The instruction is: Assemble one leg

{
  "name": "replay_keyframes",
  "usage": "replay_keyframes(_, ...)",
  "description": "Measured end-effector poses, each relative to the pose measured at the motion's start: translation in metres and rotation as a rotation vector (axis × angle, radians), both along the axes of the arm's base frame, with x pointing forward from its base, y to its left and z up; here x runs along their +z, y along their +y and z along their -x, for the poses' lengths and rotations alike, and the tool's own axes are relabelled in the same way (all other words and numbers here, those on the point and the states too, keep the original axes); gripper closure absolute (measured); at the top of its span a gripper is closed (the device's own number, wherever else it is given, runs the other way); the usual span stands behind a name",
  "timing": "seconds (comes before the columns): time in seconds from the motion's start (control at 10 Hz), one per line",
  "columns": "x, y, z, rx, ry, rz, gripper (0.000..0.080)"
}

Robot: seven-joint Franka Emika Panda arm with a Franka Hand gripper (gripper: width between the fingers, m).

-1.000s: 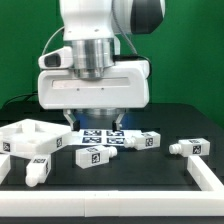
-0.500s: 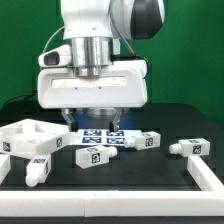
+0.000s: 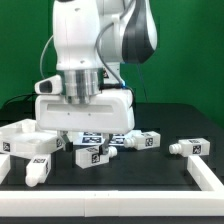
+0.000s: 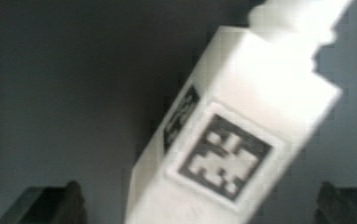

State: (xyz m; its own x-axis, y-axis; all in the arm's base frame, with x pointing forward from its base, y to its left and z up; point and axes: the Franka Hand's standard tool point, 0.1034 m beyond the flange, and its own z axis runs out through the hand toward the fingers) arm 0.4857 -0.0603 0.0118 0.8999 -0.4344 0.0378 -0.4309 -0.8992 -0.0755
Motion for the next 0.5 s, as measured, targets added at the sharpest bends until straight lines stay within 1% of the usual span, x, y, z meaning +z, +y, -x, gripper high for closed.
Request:
replay_keyframes(0.1, -0.0002, 0.0012, -0.0001, 0.004, 0.002, -0.001, 0.015)
replay_keyframes(0.2, -0.0005, 0.001, 0.0001, 0.004, 0.002, -0.001, 0.0287)
replay_keyframes(0.3, -0.0006, 0.0011, 0.0002, 0.004, 0.003, -0.001, 0.0287)
replay_keyframes(0.4, -0.0006, 0.0011, 0.0002, 0.004, 0.003, -0.001, 0.0425)
replay_keyframes(0.5, -0.0006, 0.0011, 0.0002, 0.004, 0.003, -0.001, 0.0516)
